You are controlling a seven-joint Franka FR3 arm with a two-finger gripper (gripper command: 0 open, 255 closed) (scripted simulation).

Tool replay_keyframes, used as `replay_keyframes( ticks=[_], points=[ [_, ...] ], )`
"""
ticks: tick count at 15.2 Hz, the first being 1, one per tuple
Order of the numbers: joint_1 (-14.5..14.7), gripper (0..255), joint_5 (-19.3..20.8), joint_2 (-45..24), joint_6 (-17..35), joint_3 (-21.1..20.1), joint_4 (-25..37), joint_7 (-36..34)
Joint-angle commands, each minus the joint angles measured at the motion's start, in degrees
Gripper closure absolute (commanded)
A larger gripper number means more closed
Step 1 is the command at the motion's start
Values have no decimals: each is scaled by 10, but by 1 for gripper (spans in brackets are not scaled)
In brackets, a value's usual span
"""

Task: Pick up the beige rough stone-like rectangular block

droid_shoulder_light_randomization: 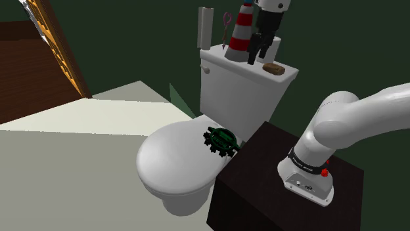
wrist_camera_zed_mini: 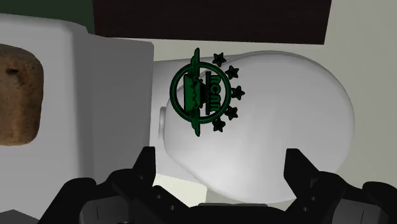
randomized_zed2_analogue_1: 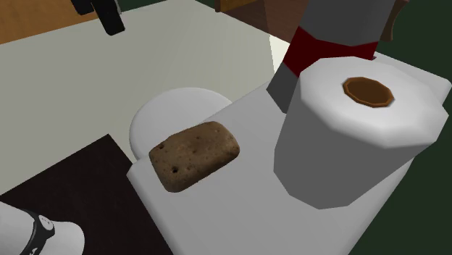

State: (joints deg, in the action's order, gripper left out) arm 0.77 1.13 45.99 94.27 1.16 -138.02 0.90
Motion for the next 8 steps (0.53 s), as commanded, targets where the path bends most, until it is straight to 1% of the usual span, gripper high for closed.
replay_keyframes(
  ticks=[1, 8],
  points=[
    [0, 0, 0, 0, 0, 0, 0, 0],
    [-47, 0, 46, -24, 18, 89, -6, 63]
  ],
)
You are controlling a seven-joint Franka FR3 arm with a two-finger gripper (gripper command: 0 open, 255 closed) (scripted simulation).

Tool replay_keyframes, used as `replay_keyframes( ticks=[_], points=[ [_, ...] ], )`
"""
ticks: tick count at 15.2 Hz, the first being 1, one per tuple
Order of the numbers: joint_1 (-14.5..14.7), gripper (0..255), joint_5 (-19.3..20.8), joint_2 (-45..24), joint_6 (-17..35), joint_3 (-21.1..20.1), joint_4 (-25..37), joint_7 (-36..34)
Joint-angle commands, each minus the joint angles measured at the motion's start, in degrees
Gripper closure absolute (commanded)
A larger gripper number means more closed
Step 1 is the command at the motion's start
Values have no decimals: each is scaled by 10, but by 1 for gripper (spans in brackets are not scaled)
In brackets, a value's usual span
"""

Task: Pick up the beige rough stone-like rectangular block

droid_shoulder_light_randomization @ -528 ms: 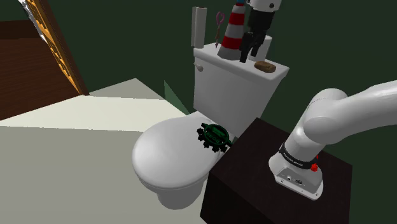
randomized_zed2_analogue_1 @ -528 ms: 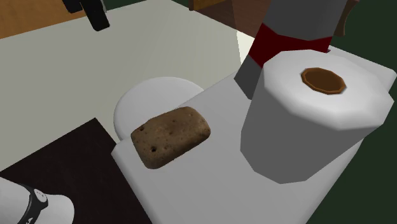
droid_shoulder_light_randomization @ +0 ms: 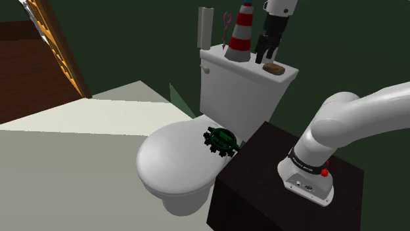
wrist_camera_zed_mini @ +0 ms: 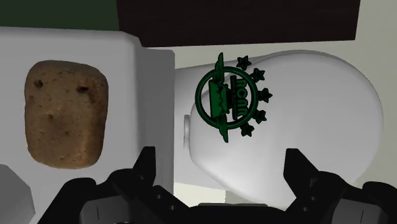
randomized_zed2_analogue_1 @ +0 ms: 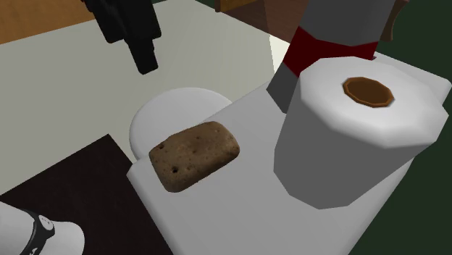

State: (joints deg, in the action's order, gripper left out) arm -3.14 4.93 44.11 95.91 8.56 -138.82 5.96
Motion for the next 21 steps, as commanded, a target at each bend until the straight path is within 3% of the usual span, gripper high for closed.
replay_keyframes(
  ticks=[1, 9, 19, 20, 21],
  points=[
    [-14, 0, 14, -11, 4, 28, 3, 21],
    [-57, 0, 56, -77, 32, 132, 30, 93],
    [-61, 0, 65, -83, 92, 146, -23, 95],
    [-61, 255, 64, -83, 92, 146, -23, 95],
    [-61, 255, 64, -82, 92, 145, -24, 94]
  ],
)
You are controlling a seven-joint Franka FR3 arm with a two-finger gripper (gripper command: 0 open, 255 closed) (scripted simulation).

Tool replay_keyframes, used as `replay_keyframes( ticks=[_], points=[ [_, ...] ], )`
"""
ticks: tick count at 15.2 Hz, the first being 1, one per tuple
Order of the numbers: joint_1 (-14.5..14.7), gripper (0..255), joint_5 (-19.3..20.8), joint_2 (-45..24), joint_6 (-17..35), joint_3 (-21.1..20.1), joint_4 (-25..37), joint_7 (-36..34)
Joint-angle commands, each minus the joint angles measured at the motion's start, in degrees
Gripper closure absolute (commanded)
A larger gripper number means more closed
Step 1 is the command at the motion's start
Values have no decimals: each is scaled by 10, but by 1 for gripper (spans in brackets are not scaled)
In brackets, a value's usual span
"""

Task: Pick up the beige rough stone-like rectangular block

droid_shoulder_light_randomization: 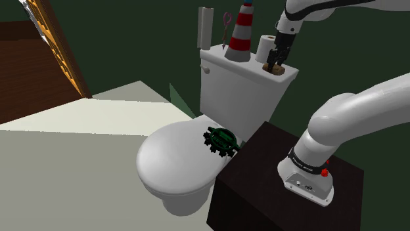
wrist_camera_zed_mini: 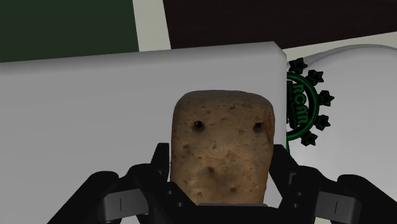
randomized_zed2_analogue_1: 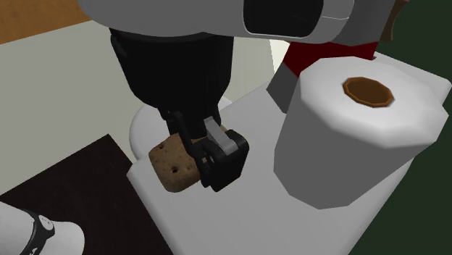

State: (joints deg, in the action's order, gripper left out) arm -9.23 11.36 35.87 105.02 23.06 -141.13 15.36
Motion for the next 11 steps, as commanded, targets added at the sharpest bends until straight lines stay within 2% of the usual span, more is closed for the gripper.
replay_keyframes(
  ticks=[1, 8, 11],
  points=[
    [0, 255, 0, 0, 1, 0, -1, 0],
    [0, 255, 0, 0, 1, 1, 0, 1],
    [1, 255, -3, 2, -23, -4, 21, 1]
  ],
)
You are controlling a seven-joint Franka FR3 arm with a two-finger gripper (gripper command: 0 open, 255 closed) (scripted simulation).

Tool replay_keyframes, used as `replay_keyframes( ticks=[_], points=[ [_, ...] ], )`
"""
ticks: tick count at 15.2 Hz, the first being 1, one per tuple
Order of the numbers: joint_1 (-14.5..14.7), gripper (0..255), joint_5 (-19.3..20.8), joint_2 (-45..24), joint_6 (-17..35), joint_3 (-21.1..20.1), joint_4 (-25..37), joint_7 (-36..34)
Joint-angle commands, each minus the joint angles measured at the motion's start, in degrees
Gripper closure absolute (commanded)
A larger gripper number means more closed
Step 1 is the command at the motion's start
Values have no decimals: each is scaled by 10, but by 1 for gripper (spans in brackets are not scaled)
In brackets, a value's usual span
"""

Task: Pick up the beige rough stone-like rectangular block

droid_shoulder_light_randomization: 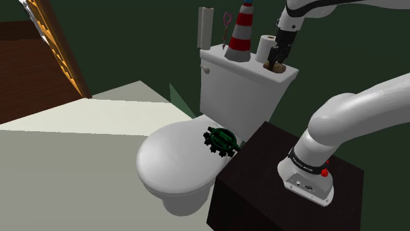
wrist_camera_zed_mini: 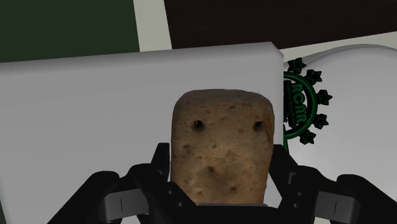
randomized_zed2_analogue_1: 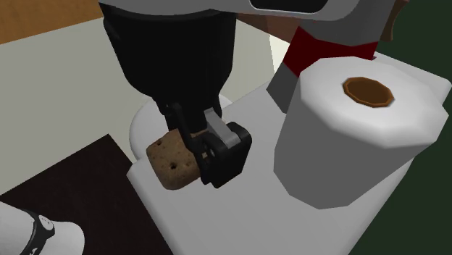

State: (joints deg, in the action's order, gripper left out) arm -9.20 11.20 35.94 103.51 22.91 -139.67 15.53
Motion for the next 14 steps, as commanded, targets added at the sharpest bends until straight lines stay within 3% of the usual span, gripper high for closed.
replay_keyframes(
  ticks=[1, 14],
  points=[
    [1, 255, -2, 2, -16, -4, 13, -1],
    [7, 255, -14, -1, -100, -18, 100, -1]
  ],
)
